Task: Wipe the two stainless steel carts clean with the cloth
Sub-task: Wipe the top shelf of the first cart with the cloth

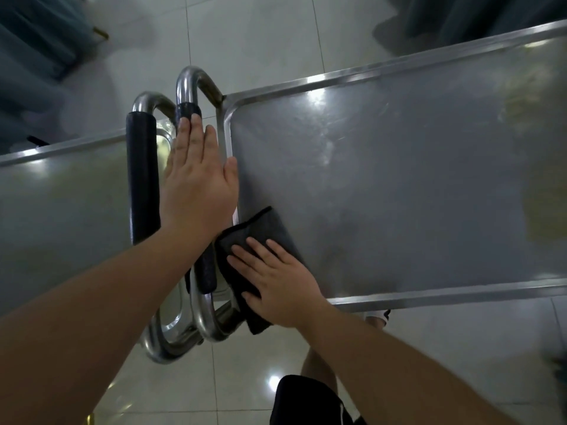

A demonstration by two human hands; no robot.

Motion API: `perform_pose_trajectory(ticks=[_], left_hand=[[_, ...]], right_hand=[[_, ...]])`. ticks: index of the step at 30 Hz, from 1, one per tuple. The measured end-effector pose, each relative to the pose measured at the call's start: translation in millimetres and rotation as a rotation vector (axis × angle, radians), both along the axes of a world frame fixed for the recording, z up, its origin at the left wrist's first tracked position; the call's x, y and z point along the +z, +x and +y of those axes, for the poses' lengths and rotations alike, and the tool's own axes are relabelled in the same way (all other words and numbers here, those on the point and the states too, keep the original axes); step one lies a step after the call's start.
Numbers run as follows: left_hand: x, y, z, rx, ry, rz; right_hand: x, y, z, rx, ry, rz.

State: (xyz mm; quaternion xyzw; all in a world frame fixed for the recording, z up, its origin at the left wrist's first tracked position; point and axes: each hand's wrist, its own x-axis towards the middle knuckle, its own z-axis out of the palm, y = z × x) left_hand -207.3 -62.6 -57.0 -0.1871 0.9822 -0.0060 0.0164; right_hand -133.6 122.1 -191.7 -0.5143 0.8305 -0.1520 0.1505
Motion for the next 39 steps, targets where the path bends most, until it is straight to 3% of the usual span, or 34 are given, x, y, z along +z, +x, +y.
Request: perform_pose_trajectory(ticks=[5,10,13,17,21,25,29,32,35,39], left_hand=[[0.6,0.5,-1.6,-0.003,0.027,-0.018],[1.7,0.6,-1.5,0.006,0.057,0.006],[1.7,0.9,-2.1,0.013,0.057,-0.005],[1.9,0.3,-3.2,0.01,0.06,-0.004],[2.2,0.3,-3.1,0.01,0.062,-0.014],[2.0,-0.8,-2.7,0.02,0.071,-0.009],[2.1,-0.7,-2.3,0.014,0.054,-0.008],[3.0,0.0,-1.3,0.012,0.055,-0.009],[5.1,0.2,0.8,0.013,0.074,-0.013],[7.5,0.0,1.4,0.008,0.088,-0.018]], right_hand=[[1.6,-89.1,110.5,-0.221,0.079,0.081],[14.1,-185.5,232.1,-0.672,0.244,0.075],[11.1,-203.1,239.4,-0.969,0.28,0.032],[5.2,-174.0,171.4,-1.133,0.229,0.031],[7.9,-119.8,67.0,-0.995,0.155,0.053],[7.8,-61.6,-22.4,-0.636,0.065,-0.013],[4.5,-37.7,-58.2,-0.141,0.012,0.003],[0.3,-48.4,-53.1,0.082,0.012,0.047],[1.4,-78.7,-24.5,0.066,0.047,0.05],[5.5,-158.5,57.9,-0.166,0.097,0.12]])
